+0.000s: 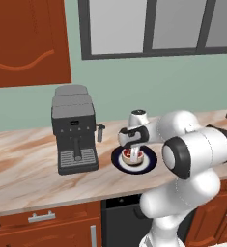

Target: Place the steak on the counter behind the older steak on the same shelf of the fridge to maintain FIFO order. Close the fridge door when finished.

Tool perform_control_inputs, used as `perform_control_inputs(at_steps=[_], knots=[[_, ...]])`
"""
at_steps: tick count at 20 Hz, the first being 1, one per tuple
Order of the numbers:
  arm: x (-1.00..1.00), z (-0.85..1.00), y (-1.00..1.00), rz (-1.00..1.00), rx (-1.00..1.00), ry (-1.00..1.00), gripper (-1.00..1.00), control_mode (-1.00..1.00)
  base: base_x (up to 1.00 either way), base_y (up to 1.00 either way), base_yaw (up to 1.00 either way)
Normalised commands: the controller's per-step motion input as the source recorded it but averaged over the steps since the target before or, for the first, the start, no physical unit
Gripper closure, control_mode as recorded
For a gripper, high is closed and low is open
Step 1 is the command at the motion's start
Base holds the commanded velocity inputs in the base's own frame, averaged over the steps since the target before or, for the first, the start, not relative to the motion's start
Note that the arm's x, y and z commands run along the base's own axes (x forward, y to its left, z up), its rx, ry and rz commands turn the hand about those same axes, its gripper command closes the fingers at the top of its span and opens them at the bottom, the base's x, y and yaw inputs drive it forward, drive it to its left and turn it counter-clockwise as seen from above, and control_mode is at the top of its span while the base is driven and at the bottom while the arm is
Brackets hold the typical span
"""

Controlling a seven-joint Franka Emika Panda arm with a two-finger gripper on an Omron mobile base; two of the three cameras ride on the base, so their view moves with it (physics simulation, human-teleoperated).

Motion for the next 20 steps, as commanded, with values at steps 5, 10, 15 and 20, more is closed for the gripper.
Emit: perform_control_inputs(at_steps=[5, 10, 15, 20], knots=[[-0.25, -0.21, -0.04, 0.05, -0.01, -0.05, -1.00, -1.00, 0.00, 0.00, 0.00], [-0.05, -0.09, -0.08, 0.10, 0.00, -0.07, -1.00, -1.00, 0.00, 0.00, 0.00], [0.22, -0.49, 0.12, 0.12, 0.00, 0.00, -1.00, -1.00, 0.00, 0.00, 0.00], [0.07, -0.36, 0.18, 0.05, -0.01, 0.02, 1.00, -1.00, 0.00, 0.00, 0.00]])
